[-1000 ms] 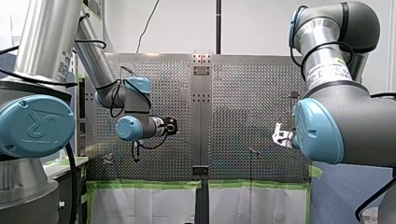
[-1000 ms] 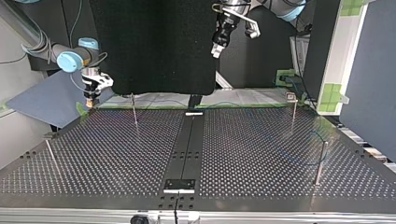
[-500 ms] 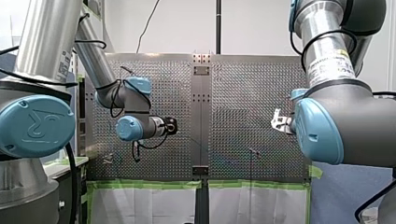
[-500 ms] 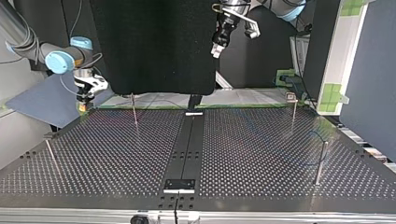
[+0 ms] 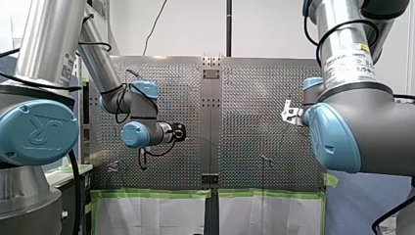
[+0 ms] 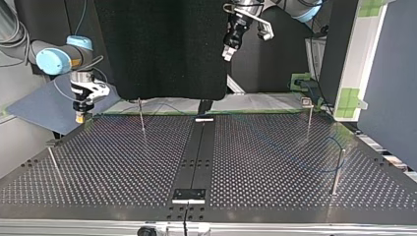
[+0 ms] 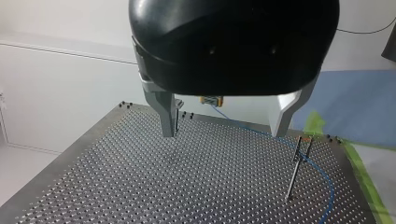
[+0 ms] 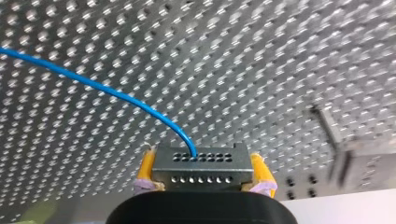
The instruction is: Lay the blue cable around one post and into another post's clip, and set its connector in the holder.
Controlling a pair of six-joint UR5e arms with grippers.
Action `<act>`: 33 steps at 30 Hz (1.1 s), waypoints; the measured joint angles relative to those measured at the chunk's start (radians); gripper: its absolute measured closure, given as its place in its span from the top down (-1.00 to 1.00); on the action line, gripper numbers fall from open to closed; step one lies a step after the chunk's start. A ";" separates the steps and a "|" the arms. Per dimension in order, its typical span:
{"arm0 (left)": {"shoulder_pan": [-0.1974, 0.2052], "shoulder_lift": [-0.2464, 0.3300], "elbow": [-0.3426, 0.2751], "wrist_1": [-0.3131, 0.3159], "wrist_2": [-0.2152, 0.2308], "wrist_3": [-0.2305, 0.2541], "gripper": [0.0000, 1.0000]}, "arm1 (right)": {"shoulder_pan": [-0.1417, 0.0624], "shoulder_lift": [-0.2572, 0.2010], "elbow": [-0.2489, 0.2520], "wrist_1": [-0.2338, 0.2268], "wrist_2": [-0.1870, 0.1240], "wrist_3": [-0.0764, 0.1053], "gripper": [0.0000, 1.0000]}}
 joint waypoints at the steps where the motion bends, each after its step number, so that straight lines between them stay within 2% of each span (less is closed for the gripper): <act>1: 0.000 0.000 0.000 0.000 0.000 0.000 0.96 | 0.002 -0.007 0.000 0.000 -0.001 -0.003 -1.00; 9: 0.002 0.000 0.000 0.000 0.000 0.000 0.96 | 0.003 -0.060 0.004 -0.003 0.000 -0.018 -1.00; 13: 0.005 0.000 0.000 0.000 0.000 0.000 0.96 | -0.004 -0.065 0.004 -0.002 -0.001 -0.020 -1.00; 17: 0.008 0.000 0.000 -0.001 0.000 0.001 0.96 | -0.020 -0.065 0.004 -0.001 -0.002 -0.002 -1.00; 20: 0.010 0.000 0.000 -0.002 0.000 0.001 0.96 | -0.032 -0.064 0.004 0.000 -0.002 0.002 -1.00; 26: 0.010 0.000 0.000 -0.002 0.000 0.001 0.96 | -0.046 -0.065 0.004 0.014 0.002 -0.016 -1.00; 33: 0.012 0.000 0.000 -0.003 0.000 0.002 0.96 | -0.059 -0.067 -0.004 0.015 0.000 -0.019 -1.00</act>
